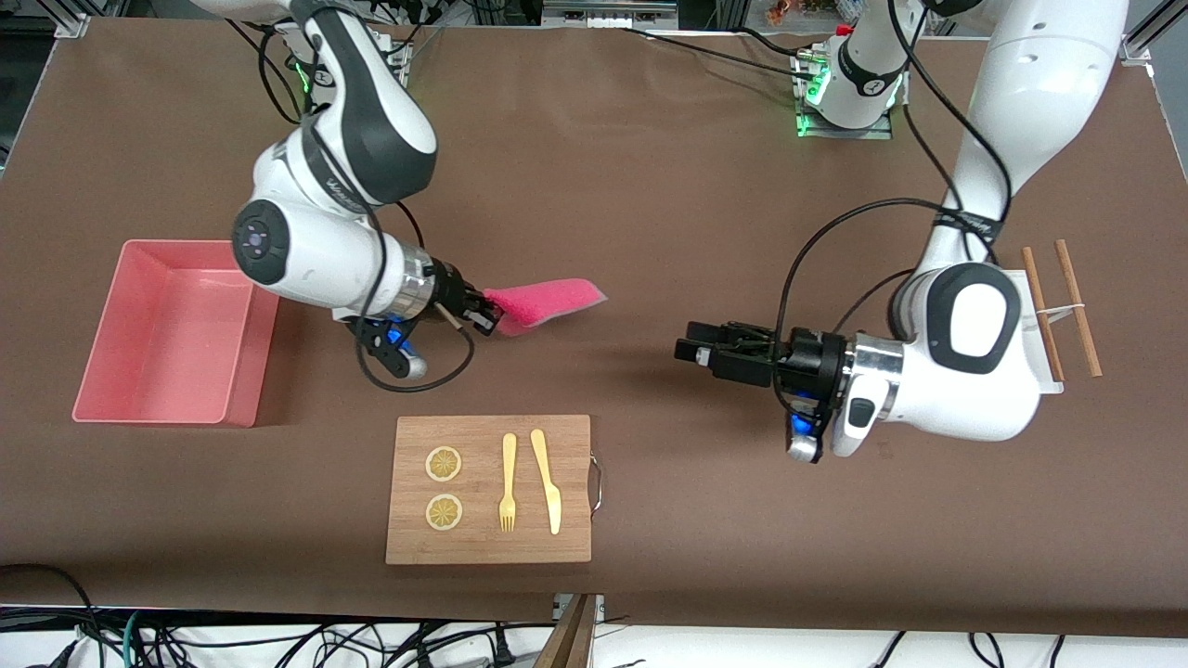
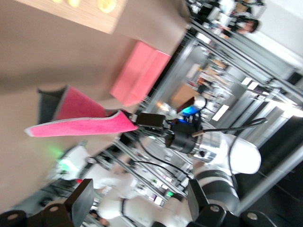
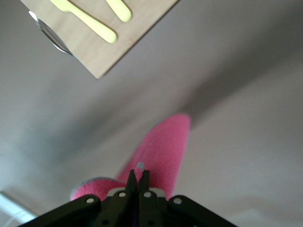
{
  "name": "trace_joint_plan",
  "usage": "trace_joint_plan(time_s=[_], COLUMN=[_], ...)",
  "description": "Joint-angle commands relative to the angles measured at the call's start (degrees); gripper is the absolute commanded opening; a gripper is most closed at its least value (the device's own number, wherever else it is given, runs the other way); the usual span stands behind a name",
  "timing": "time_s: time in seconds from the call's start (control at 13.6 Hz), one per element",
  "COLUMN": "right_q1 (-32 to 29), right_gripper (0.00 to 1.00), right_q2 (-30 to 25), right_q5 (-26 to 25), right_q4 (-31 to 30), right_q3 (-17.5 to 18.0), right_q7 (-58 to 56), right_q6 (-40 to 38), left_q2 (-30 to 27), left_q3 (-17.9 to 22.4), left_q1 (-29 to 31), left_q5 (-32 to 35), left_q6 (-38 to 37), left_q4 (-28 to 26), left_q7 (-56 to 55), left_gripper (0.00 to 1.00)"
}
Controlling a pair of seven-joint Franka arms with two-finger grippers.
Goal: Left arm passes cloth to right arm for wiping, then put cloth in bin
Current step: 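Lower the cloth beside the cutting board while the left gripper returns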
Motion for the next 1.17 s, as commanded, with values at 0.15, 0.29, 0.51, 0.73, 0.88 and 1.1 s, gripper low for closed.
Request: trace_joint_plan(time_s=[0.15,0.29,0.51,0.73,0.88,1.1], right_q1=[3.7,4.6,5.4,5.6,4.8,0.5], right_gripper=[0.00,0.00,0.00,0.00,0.00,0.00], right_q2=[4.3,5.4,7.4,10.0,10.4,12.7], right_q5=[-1.6,-1.6,-1.6,-1.6,-2.3,-6.5], right_q4=[-0.1,-0.3,-0.3,-0.6,-1.3,-1.7], right_q3=[-0.2,-0.2,-0.2,-0.2,-0.6,-0.7], right_q7=[-0.7,-0.9,-3.9,-7.3,-11.3,-19.1], right_q6=[-0.1,-0.5,-5.8,-7.7,-7.7,-7.5], left_q2=[-10.7,-15.5,-21.7,-27.6,-30.0,-35.8], left_q3=[-0.3,-0.2,-0.7,-0.6,-0.6,-0.8], left_q1=[2.8,4.2,4.1,4.4,5.2,10.1], left_q5=[20.6,28.5,40.7,52.4,58.9,62.0], left_q6=[-7.6,-11.1,-12.4,-14.7,-17.3,-15.4], left_q4=[-2.2,-3.5,-9.3,-13.6,-14.6,-22.1], left_q7=[-6.0,-6.1,-5.6,-5.2,-2.4,6.0], left_gripper=[0.90,0.98,1.00,1.00,1.00,1.00])
